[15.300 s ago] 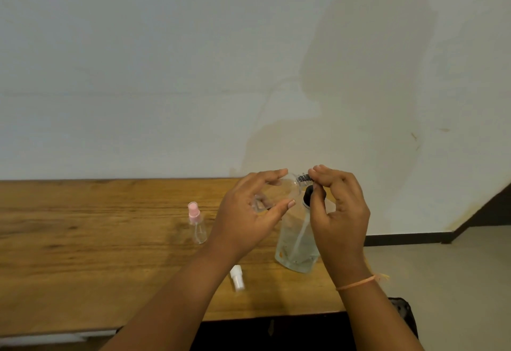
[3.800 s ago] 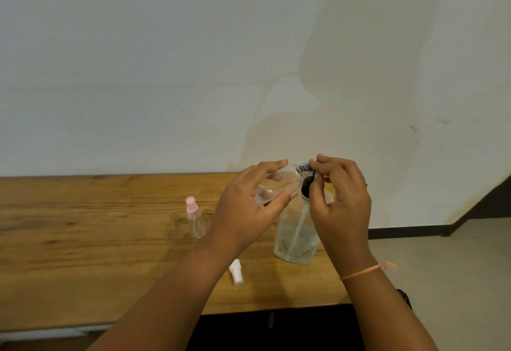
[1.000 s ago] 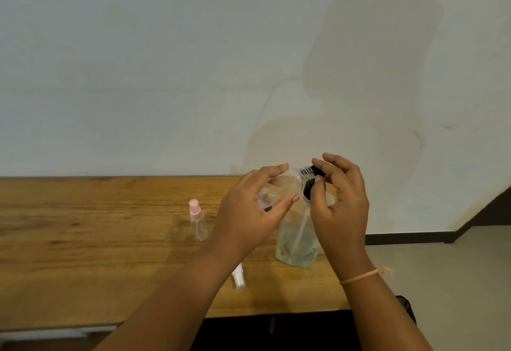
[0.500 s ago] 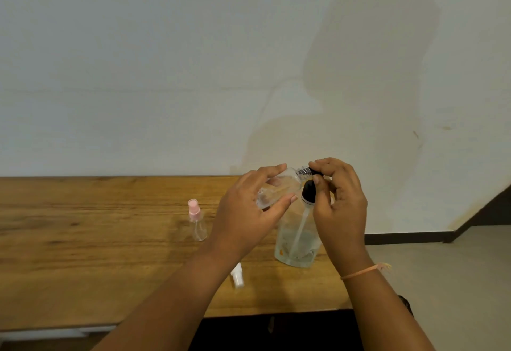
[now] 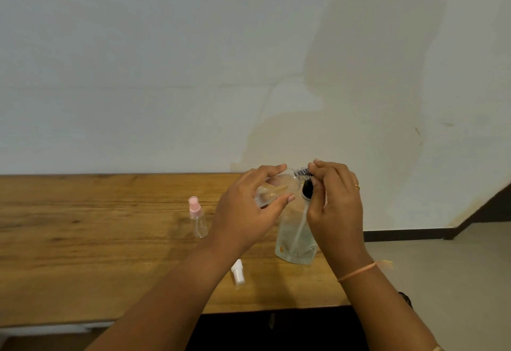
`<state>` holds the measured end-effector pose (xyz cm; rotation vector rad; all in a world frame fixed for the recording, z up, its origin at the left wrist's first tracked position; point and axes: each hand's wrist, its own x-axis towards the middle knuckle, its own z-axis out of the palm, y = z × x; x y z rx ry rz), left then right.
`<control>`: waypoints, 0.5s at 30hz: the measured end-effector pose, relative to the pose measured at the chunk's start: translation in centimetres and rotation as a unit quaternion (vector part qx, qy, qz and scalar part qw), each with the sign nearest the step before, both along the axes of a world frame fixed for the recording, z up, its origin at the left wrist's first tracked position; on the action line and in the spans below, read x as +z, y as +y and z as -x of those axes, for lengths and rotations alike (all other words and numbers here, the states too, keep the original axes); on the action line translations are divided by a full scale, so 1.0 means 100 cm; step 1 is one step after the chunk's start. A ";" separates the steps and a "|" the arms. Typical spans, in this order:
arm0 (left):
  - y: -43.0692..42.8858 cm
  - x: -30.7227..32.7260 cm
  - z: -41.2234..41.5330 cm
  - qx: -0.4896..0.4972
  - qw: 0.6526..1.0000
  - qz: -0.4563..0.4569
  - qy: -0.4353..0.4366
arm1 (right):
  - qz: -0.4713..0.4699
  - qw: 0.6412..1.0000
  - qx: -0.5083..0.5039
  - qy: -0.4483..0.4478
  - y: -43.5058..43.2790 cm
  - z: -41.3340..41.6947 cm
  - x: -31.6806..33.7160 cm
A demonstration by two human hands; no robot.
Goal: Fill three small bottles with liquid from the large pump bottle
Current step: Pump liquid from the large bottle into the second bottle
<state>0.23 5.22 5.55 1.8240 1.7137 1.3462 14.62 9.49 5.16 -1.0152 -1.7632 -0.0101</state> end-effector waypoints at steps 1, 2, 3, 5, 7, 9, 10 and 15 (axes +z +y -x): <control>0.000 0.000 0.000 0.000 1.000 0.005 0.002 | -0.001 1.000 -0.009 -0.019 0.001 -0.001 -0.001; 0.000 0.000 0.000 0.001 1.000 0.011 0.003 | -0.001 0.999 -0.012 -0.030 0.001 -0.001 -0.002; 0.000 0.001 -0.001 0.000 1.000 0.013 0.003 | 0.000 0.999 -0.011 -0.032 0.001 -0.002 -0.001; 0.000 0.000 -0.002 -0.001 1.000 0.009 -0.001 | 0.004 1.000 0.000 -0.007 -0.001 -0.001 0.002; 0.000 -0.003 -0.003 -0.006 1.000 -0.003 -0.012 | 0.016 0.999 0.018 0.043 -0.005 0.000 0.006; 0.000 -0.003 -0.005 -0.009 1.000 -0.020 -0.017 | 0.035 0.995 0.033 0.085 -0.009 0.002 0.012; 0.000 -0.003 -0.005 -0.009 0.999 -0.028 -0.015 | 0.040 0.995 0.033 0.089 -0.010 0.002 0.014; 0.002 0.000 -0.004 -0.012 0.999 -0.047 -0.012 | 0.032 0.998 -0.022 0.047 -0.010 0.006 0.021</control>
